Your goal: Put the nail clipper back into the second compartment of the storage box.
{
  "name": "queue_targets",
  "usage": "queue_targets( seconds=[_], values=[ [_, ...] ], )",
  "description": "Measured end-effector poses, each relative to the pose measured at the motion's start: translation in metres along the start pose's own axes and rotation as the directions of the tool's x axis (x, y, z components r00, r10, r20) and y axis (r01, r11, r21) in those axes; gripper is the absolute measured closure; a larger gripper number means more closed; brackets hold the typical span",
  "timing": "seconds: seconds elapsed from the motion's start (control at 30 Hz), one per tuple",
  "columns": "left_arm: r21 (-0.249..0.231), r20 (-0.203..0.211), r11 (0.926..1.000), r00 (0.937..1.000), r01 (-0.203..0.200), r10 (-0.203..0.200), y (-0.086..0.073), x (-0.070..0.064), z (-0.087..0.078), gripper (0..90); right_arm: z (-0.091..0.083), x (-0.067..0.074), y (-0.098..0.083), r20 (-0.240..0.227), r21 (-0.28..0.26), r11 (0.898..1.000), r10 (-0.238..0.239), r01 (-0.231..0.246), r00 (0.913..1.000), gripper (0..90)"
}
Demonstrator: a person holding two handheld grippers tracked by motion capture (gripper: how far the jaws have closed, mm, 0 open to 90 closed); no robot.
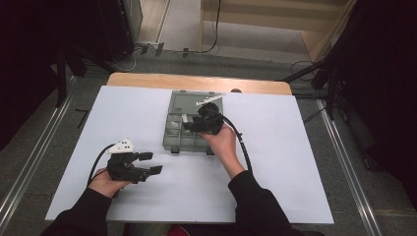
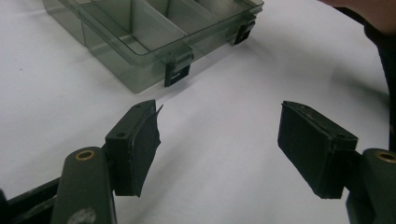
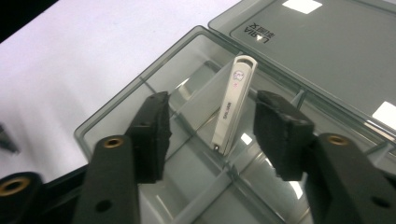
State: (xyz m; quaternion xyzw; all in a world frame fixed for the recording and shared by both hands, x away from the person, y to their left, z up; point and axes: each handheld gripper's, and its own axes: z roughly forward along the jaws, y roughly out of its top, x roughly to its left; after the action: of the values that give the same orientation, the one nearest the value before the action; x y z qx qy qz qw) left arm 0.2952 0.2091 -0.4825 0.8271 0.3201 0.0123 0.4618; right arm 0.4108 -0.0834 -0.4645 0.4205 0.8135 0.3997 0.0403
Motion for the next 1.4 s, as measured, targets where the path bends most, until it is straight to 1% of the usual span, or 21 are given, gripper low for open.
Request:
queue_targets(
  seconds=[0.13,0.17,0.2,0.27,0.37,0.43,0.5,0.57,0.73,0.8,0.83,0.9,0.97,1.03,1.1,1.13,1.2,1.23,1.27,1.33,1.4],
  values=[
    [0.006,-0.002,1.0000,1.0000,0.004,-0.004,0.005,0.004,0.004,28.9,-0.009,-0.001,-0.004,-0.026,-0.005,1.000,-0.029,0.028,0.9993,42.5],
    [0.003,-0.003,1.0000,1.0000,0.009,-0.009,0.006,0.005,0.005,28.9,-0.014,-0.001,-0.007,-0.041,-0.012,0.999,-0.032,0.032,0.9986,40.5],
    [0.004,-0.004,0.9999,0.9999,0.010,-0.010,0.008,0.006,0.005,28.9,-0.014,-0.001,-0.007,-0.041,-0.012,0.999,-0.032,0.032,0.9986,40.5],
    [0.009,-0.003,0.9999,0.9999,0.014,-0.014,0.010,0.008,0.007,28.9,-0.020,-0.002,-0.011,-0.059,-0.021,0.999,-0.040,0.039,0.9975,38.2],
    [0.018,-0.001,0.9993,0.9995,0.032,-0.032,0.013,0.011,0.011,28.9,-0.025,-0.004,-0.015,-0.074,-0.020,0.999,-0.042,0.040,0.9964,36.0],
    [0.024,-0.003,0.9993,0.9996,0.030,-0.030,0.015,0.012,0.013,28.8,-0.029,-0.005,-0.018,-0.082,-0.022,0.999,-0.049,0.047,0.9954,34.0],
    [0.020,-0.001,0.9990,0.9992,0.040,-0.040,0.017,0.014,0.013,28.8,-0.034,-0.007,-0.023,-0.098,-0.031,0.998,-0.050,0.048,0.9939,33.4],
    [0.012,0.006,0.9986,0.9986,0.052,-0.052,0.019,0.016,0.013,28.8,-0.035,-0.007,-0.023,-0.097,-0.026,0.998,-0.051,0.048,0.9940,33.1],
    [0.013,0.007,0.9980,0.9980,0.062,-0.063,0.024,0.022,0.013,28.8,-0.043,-0.011,-0.031,-0.099,-0.033,0.998,-0.061,0.058,0.9932,32.0],
    [0.009,0.007,0.9978,0.9978,0.066,-0.066,0.026,0.024,0.014,28.8,-0.047,-0.012,-0.033,-0.112,-0.046,0.997,-0.059,0.055,0.9919,31.4],
    [0.011,0.010,0.9979,0.9979,0.064,-0.065,0.028,0.025,0.014,28.8,-0.049,-0.012,-0.034,-0.117,-0.044,0.998,-0.054,0.049,0.9917,31.1],
    [-0.001,0.016,0.9975,0.9974,0.071,-0.071,0.029,0.028,0.015,28.8,-0.054,-0.014,-0.037,-0.112,-0.054,0.997,-0.061,0.055,0.9918,30.2],
    [0.011,0.009,0.9976,0.9977,0.068,-0.068,0.032,0.031,0.017,28.8,-0.055,-0.014,-0.038,-0.107,-0.052,0.997,-0.057,0.052,0.9926,30.2],
    [0.010,0.005,0.9975,0.9975,0.070,-0.070,0.035,0.034,0.019,28.8,-0.062,-0.018,-0.041,-0.097,-0.059,0.997,-0.051,0.046,0.9939,30.2],
    [0.007,0.002,0.9975,0.9975,0.071,-0.071,0.038,0.036,0.020,28.8,-0.065,-0.021,-0.043,-0.099,-0.062,0.997,-0.044,0.038,0.9941,30.2],
    [0.002,0.002,0.9974,0.9974,0.072,-0.072,0.039,0.037,0.021,28.8,-0.065,-0.021,-0.043,-0.099,-0.062,0.997,-0.044,0.038,0.9941,30.2],
    [0.006,0.000,0.9972,0.9972,0.074,-0.074,0.041,0.039,0.022,28.9,-0.068,-0.023,-0.046,-0.098,-0.067,0.997,-0.043,0.036,0.9942,29.9],
    [0.004,0.001,0.9973,0.9974,0.073,-0.073,0.042,0.040,0.023,28.8,-0.071,-0.025,-0.049,-0.083,-0.069,0.997,-0.048,0.042,0.9954,29.9],
    [0.000,-0.002,0.9972,0.9971,0.075,-0.075,0.043,0.041,0.023,28.8,-0.071,-0.025,-0.049,-0.083,-0.069,0.997,-0.048,0.042,0.9954,29.9],
    [-0.001,-0.003,0.9969,0.9969,0.079,-0.079,0.045,0.042,0.024,28.9,-0.074,-0.028,-0.052,-0.078,-0.069,0.997,-0.040,0.034,0.9961,29.9],
    [0.004,-0.005,0.9974,0.9974,0.072,-0.072,0.047,0.044,0.025,28.9,-0.075,-0.030,-0.055,-0.074,-0.070,0.997,-0.034,0.028,0.9967,29.8]
  ],
)
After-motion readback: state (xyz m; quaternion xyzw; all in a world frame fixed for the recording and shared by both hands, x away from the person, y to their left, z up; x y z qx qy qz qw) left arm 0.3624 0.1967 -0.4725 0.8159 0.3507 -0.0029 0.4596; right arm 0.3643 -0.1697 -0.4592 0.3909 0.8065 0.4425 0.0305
